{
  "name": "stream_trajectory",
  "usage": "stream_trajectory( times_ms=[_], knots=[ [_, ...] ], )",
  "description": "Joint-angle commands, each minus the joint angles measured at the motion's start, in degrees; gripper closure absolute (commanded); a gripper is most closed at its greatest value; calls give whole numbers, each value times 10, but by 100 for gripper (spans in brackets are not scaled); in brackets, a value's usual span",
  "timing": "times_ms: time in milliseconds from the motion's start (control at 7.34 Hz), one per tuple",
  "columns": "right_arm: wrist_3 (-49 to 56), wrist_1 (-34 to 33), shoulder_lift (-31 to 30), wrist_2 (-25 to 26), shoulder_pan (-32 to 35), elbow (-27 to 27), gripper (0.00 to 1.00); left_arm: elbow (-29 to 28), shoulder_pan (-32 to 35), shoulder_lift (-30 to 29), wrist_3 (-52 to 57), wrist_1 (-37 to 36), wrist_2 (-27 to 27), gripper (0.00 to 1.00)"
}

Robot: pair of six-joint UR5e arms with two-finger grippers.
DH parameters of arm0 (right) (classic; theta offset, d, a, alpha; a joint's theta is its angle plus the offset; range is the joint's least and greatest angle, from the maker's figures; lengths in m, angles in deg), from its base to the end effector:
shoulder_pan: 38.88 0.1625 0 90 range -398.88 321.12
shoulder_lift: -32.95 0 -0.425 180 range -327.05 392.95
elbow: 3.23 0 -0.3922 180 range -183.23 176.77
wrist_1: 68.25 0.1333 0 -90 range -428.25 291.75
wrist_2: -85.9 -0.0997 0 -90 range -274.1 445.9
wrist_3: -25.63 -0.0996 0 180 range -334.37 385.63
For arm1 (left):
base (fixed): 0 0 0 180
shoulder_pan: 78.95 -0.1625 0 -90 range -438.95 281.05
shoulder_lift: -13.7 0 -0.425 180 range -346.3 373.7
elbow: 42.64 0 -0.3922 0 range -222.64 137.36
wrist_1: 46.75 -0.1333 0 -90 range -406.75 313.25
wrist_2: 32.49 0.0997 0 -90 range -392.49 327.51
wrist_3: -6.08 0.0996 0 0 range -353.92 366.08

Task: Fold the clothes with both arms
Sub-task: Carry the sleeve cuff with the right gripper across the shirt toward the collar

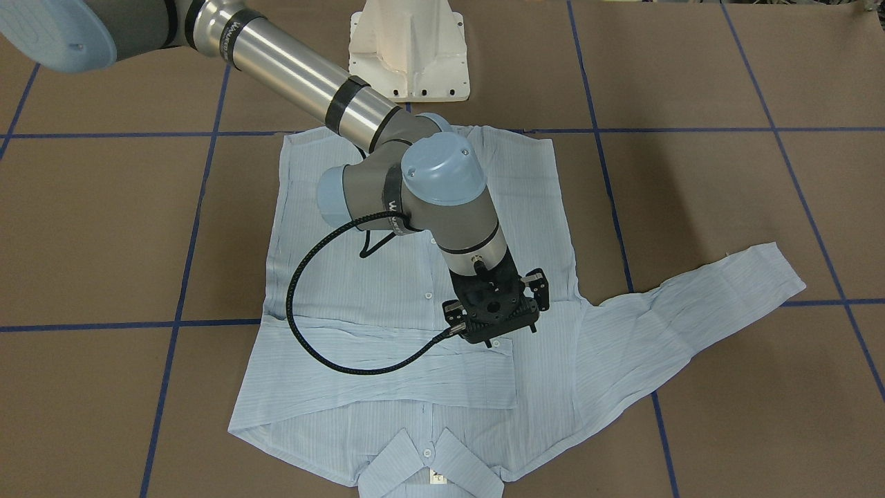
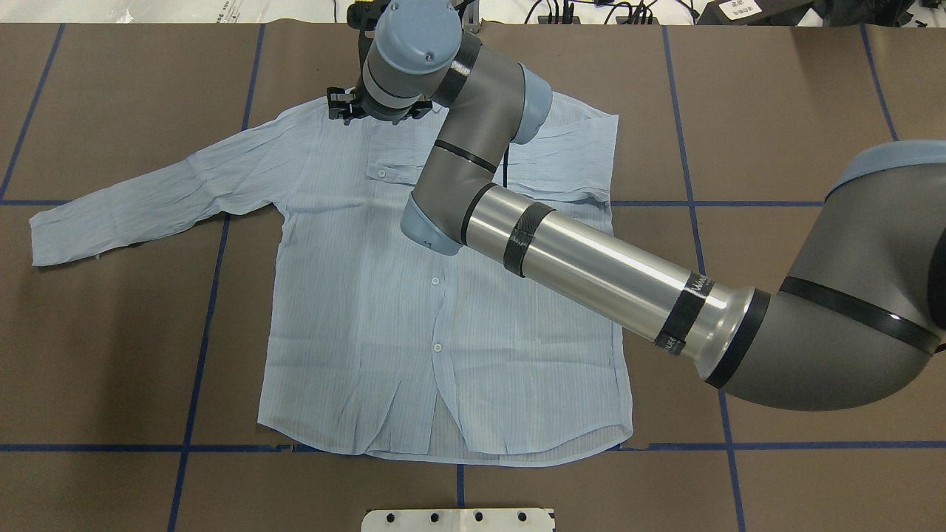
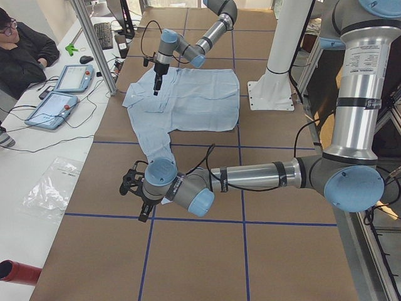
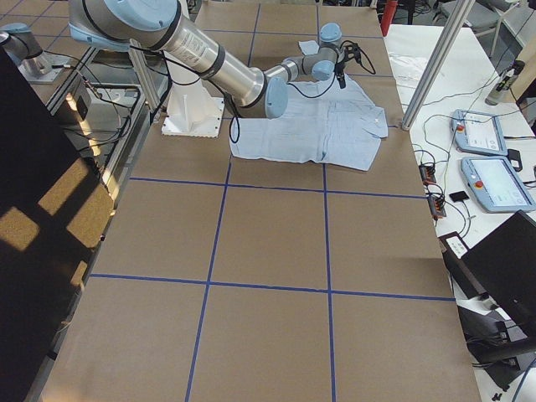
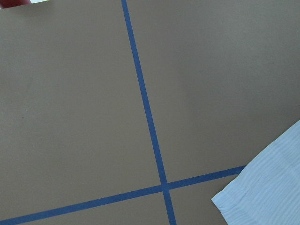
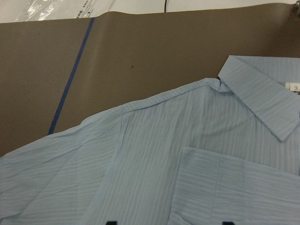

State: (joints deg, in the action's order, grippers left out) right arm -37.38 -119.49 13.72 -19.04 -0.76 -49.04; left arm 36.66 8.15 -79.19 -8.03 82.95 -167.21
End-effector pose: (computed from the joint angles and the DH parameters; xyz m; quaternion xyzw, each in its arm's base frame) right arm -0.6267 -0.6286 0.0765 0.1958 -0.5100 0.0111 0.8375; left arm -0.0362 -0.5345 0.6477 0.1972 0.3993 0.0172 0.8952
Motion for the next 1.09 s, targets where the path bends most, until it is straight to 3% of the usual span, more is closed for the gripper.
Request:
stream_trajectory(
  times_ms=[0, 136, 409, 681, 954],
  knots=[
    [-18, -116, -41, -2, 9, -108, 0, 1, -65, 10, -165, 111, 56, 1],
    [-9, -192, -56, -13, 22, -157, 0, 0, -107, 26, -251, 172, 87, 1],
    [-5, -270, -92, -60, 52, -219, 0, 6, -176, 62, -410, 263, 151, 1],
    [21, -327, -160, -89, 77, -310, 0, 8, -248, 77, -489, 286, 252, 3],
    [82, -383, -242, -91, 86, -419, 0, 9, -271, 86, -505, 283, 285, 7]
  ],
)
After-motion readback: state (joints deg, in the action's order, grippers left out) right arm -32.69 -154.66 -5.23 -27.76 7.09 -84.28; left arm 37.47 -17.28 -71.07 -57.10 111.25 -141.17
